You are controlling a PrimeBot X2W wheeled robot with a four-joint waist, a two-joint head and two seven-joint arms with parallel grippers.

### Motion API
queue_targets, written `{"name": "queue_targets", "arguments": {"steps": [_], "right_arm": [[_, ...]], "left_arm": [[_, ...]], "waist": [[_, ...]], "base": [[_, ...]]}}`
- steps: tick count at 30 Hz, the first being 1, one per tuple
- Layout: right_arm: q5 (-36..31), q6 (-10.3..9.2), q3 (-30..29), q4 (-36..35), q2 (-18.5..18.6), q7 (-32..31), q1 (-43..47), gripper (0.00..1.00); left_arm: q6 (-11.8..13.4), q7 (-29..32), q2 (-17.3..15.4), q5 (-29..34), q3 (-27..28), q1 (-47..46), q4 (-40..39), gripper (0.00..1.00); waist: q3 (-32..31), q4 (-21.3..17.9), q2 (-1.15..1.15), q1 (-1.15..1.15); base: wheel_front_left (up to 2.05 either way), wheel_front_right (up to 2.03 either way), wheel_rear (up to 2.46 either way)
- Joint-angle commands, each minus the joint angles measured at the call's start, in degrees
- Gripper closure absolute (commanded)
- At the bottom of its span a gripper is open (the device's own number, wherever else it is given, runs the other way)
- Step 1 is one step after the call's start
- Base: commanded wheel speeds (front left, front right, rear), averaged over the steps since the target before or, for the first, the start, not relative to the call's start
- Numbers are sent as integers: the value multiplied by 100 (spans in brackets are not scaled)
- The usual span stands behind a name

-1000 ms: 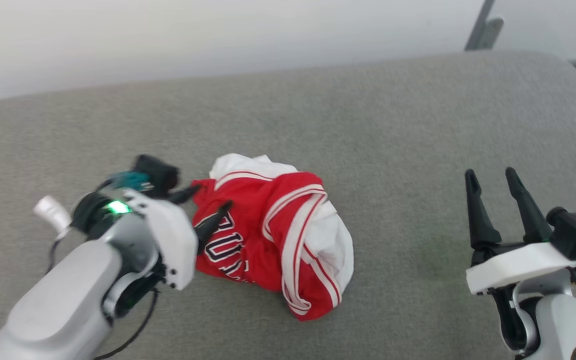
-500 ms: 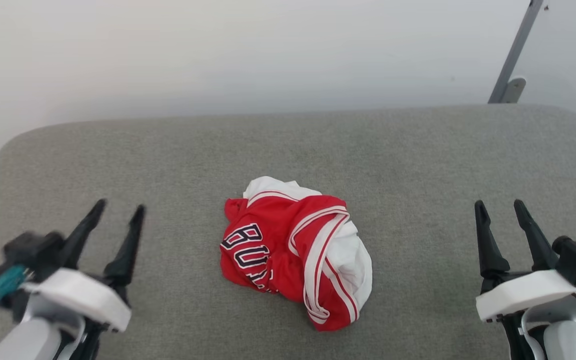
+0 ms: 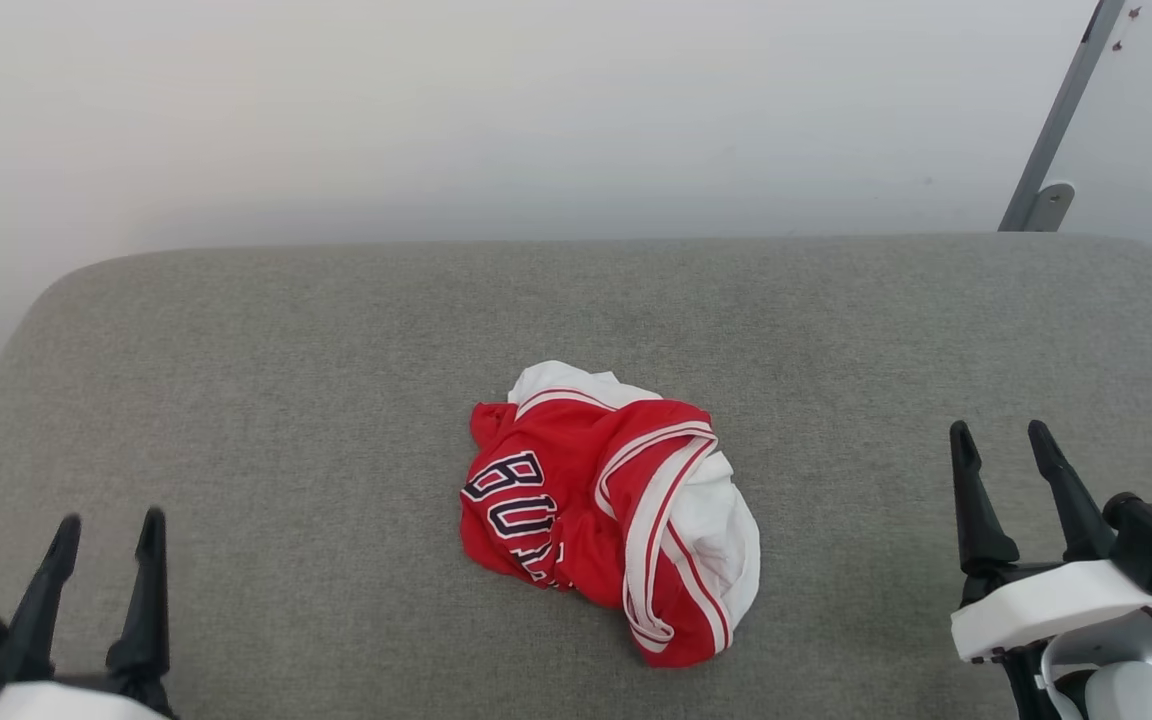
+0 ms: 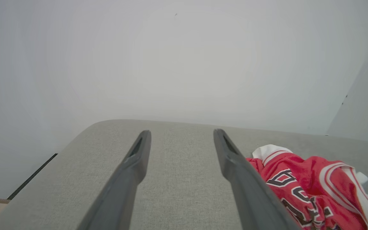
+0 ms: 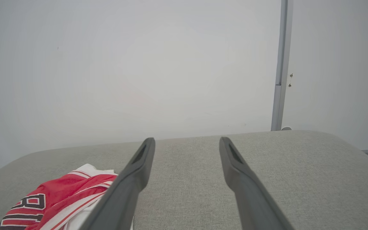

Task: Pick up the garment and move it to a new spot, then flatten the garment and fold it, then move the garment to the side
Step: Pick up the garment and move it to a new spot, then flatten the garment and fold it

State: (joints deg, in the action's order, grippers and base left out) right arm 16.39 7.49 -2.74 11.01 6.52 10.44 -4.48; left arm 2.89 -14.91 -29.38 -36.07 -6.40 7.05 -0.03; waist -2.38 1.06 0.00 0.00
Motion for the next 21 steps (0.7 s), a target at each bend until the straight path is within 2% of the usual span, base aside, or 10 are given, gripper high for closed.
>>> {"name": "queue_targets", "arguments": {"steps": [1,10,15,21], "right_arm": [[-25,0,3,-28,-28,45,20,0],[-36,0,47,-6,-59,104,67,0],[-23,0,54,8,-70,125,96,0],[-19,-1,59,44,-69,151,106,0]], "left_arm": [[-77,-38,83,54,101,116,26,0],[-682,-39,692,576,645,464,231,0],[-882,-39,920,702,777,497,379,0],[-996,-39,1057,801,820,404,429,0]], "waist": [[1,7,0,0],[44,99,0,0],[71,142,0,0],[83,189,0,0]], "base": [[0,0,0],[0,0,0],[0,0,0],[0,0,0]]}}
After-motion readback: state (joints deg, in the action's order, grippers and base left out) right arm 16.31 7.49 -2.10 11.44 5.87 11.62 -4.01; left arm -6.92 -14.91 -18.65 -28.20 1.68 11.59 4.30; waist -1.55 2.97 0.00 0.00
